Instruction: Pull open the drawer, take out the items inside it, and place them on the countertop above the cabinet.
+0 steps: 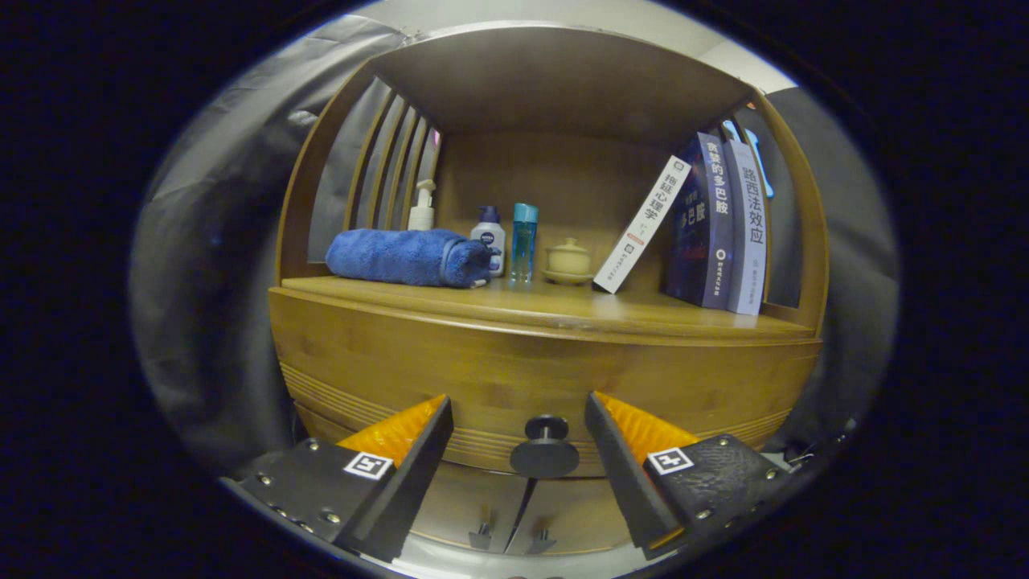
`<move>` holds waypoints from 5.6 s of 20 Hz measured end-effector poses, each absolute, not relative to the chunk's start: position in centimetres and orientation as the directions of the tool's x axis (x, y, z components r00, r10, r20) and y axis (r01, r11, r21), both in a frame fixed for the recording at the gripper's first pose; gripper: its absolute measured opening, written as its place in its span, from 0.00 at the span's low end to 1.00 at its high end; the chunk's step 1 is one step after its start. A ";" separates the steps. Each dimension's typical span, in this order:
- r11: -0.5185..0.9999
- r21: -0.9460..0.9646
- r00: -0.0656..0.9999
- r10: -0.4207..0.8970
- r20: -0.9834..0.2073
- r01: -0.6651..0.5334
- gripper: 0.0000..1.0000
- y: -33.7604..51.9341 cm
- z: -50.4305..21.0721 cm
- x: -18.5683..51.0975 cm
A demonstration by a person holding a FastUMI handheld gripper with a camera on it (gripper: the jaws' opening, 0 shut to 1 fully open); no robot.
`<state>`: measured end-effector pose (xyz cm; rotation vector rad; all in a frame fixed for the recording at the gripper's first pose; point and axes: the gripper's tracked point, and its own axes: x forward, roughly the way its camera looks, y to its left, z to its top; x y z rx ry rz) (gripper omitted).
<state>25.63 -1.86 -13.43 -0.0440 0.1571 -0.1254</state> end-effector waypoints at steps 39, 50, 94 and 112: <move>0.989 -0.005 0.956 -0.146 -0.254 0.150 0.27 -1.0 -15.1 9.2; 0.992 0.020 0.973 -0.120 -0.195 0.126 0.26 0.6 -11.7 5.6; 0.955 -0.028 0.176 0.026 -0.984 -0.295 0.96 2.1 -19.6 19.1; 0.936 0.057 0.314 0.173 -0.933 -0.346 0.32 2.8 -16.3 19.4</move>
